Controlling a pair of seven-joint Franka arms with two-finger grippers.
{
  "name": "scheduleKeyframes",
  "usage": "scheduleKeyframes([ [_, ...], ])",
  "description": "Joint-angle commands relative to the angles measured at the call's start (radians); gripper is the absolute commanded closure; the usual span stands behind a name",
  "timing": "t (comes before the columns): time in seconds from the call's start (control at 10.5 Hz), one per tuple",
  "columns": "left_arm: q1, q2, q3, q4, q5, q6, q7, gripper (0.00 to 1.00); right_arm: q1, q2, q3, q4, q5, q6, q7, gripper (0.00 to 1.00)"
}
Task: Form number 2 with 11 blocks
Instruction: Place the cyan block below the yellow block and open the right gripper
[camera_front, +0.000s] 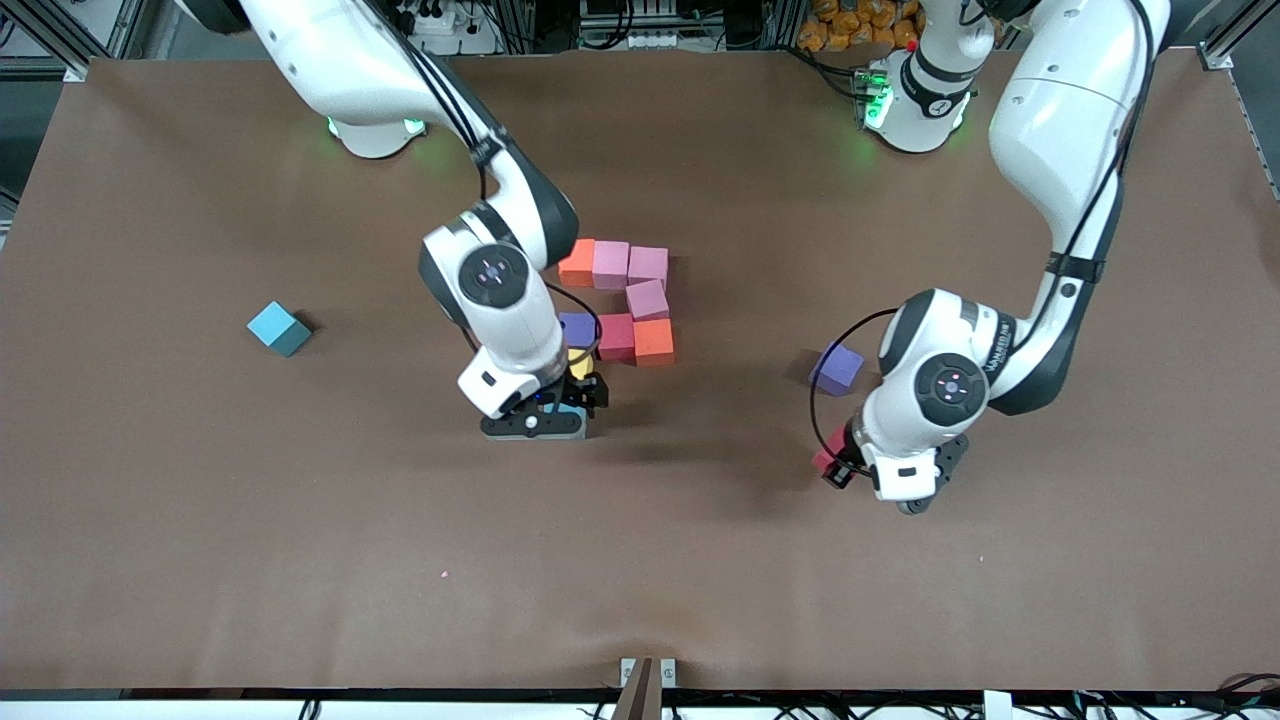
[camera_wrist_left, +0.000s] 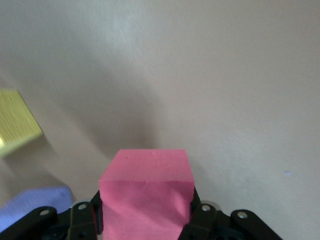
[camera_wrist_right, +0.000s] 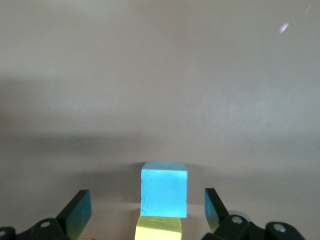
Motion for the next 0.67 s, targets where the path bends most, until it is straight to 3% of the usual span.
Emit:
scheduleKeyframes([
  [0.0, -0.085, 0.046, 0.013, 0.089, 0.018, -0.002, -0.227, 1.00, -0.054, -0.182, 0.004, -0.161, -0.012, 0.003, -0.048, 0.00],
  [0.19, -0.189, 0.090, 0.090, 0.167, 0.015, 0.002, -0.415, 1.00, -0.131, -0.311, 0.008, -0.249, -0.009, -0.017, -0.117, 0.00],
  [0.57, -0.302, 0.193, 0.124, 0.249, 0.015, 0.030, -0.659, 1.00, -0.321, -0.478, 0.008, -0.231, -0.002, -0.300, -0.379, 0.00],
])
